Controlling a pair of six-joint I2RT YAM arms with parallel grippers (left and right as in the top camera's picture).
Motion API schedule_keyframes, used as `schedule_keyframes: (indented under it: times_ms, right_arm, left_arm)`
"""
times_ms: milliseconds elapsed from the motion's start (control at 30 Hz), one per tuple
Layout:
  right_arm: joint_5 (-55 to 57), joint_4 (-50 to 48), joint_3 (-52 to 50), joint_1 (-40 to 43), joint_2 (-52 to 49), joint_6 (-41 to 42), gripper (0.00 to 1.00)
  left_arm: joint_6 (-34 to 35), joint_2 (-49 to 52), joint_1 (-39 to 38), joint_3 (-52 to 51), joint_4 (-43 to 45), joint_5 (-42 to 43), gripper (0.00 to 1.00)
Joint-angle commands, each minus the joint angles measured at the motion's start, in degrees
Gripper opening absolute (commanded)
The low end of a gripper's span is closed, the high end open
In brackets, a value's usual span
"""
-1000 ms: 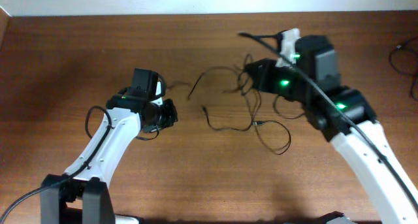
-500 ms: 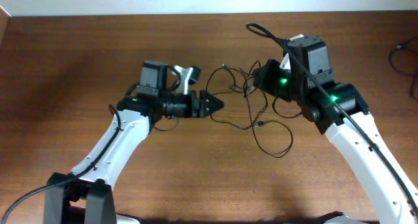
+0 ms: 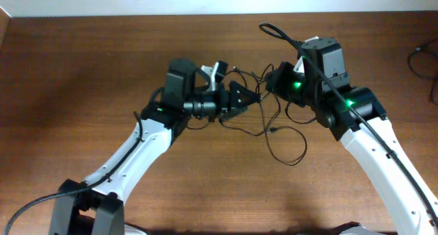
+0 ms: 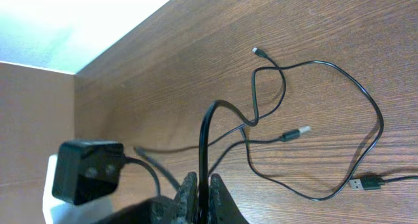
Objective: Untangle cables
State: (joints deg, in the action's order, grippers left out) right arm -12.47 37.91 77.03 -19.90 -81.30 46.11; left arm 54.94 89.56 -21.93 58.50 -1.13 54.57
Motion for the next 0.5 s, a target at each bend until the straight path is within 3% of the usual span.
schedule_keyframes:
  times_ms: [0,233,467]
  right_arm:
    - [0.7,-0.1,0.5,0.0,-0.1,-0.2,0.04]
    - [0.7,0.4,0.5,0.0,-0.1,-0.2,0.04]
    - [0.7,0.5,0.5,0.0,-0.1,-0.2,0.04]
  left_arm:
    - [1.6,-0.5,-1.5,0.3,0.2,-0.8,0.7]
    - [3.8,-0.5,-2.3,0.3,0.2,-4.5,0.73]
    - [3.8,-0.5,-4.4,0.3,0.3,-6.2,0.47]
